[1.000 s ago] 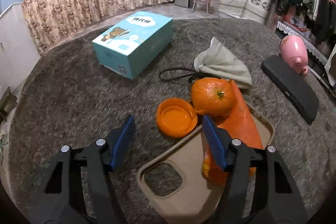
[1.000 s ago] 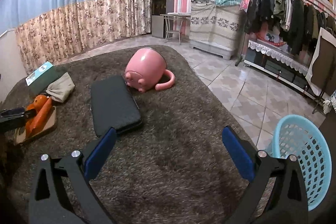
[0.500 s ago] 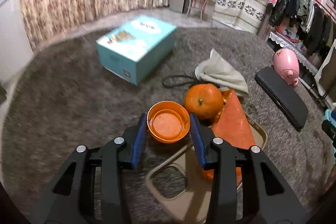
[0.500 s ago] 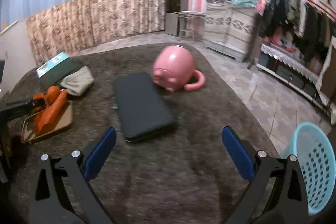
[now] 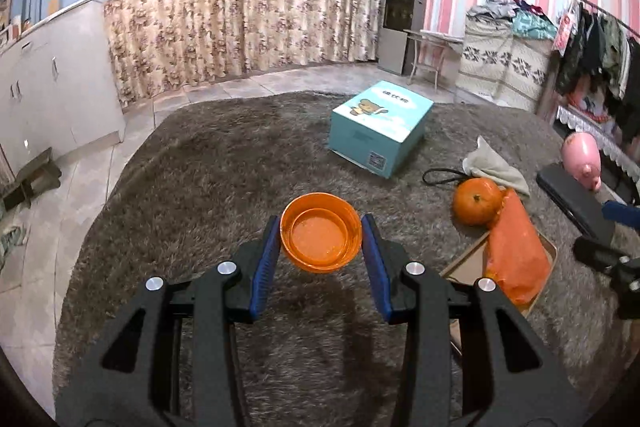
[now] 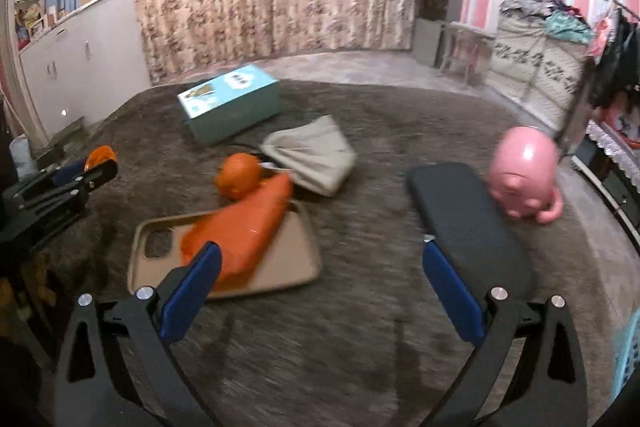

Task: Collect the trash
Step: 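Grasp the orange mesh bag with the right gripper while the left holds the lid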

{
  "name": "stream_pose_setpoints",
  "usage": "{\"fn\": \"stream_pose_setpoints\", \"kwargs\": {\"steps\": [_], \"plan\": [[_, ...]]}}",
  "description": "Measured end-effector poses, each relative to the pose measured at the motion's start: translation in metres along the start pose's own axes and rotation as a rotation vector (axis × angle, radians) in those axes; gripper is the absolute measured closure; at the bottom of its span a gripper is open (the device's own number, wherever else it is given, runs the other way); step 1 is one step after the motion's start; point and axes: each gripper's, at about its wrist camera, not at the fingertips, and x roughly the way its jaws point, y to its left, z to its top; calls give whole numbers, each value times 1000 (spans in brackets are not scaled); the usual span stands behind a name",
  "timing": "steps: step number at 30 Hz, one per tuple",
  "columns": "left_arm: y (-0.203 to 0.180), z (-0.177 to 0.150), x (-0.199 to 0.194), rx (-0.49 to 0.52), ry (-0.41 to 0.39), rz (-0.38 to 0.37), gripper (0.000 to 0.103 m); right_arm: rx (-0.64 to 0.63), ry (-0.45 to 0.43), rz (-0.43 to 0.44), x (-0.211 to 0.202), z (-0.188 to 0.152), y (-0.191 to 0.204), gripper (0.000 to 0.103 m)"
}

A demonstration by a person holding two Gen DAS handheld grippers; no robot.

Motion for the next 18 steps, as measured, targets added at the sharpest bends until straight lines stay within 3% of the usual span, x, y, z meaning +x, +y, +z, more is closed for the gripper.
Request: {"fn": "stream_pose_setpoints", "kwargs": {"steps": [3,5,10,12,14,18], "plan": [[-1,0,1,2,-1,-4,63,-21,27,19,12,4,22,12],[2,-1,3,-1,-4,-8,63,-23,55,36,22,4,31,25],[4,-2,5,-4,-4,-9,63,-53,114,73,46,-6,48,47],[5,-2,6,-6,3,-14,63,-57,103,94,45,-8,49,61],[4,-2,9,-12,14,-18,63,-47,98,99,44,-8,47,87],[7,-2,10,-23,21,-24,63,-24,74,133,34,-10,35,99]]}}
